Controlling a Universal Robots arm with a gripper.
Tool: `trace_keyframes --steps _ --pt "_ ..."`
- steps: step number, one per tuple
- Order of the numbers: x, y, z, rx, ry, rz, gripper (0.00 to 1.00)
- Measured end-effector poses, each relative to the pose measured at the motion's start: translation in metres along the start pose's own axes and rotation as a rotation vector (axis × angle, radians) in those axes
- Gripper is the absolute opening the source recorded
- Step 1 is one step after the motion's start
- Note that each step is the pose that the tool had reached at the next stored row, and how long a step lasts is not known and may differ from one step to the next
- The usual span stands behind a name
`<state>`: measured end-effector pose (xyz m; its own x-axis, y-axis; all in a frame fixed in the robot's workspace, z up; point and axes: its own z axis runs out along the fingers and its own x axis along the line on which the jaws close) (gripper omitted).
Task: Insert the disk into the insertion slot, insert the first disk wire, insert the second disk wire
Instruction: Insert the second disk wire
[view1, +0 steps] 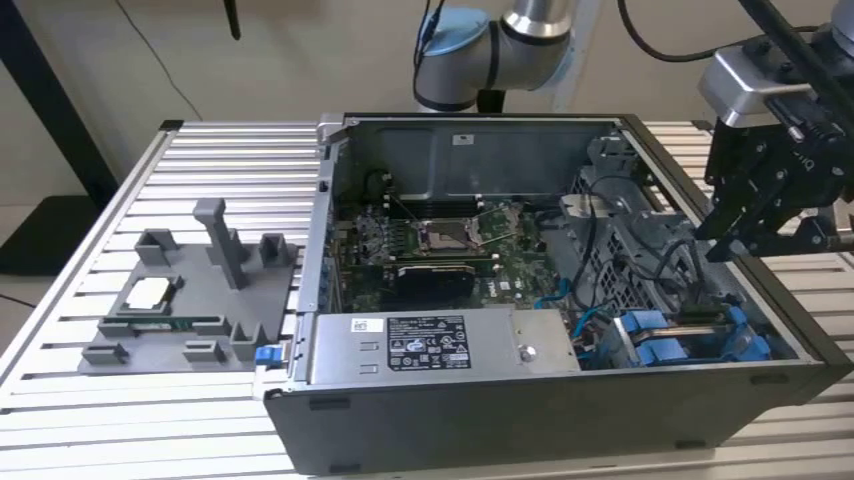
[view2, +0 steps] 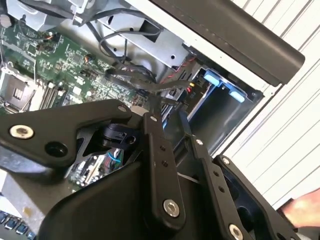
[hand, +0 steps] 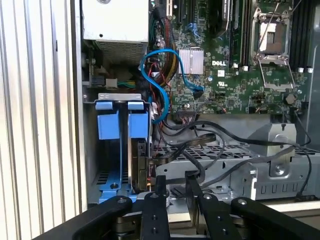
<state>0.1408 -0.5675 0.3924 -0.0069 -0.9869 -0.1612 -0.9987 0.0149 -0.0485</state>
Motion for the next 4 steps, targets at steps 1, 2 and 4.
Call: trace_keyframes --steps 1,2,4 --pt "0.0 -0.0001 0.0 0.0 0.0 0.0 0.31" --pt "0.0 -0.0001 0.0 0.0 0.0 0.0 0.31" --pt "0.0 -0.0002 0.0 0.0 0.0001 0.0 0.31"
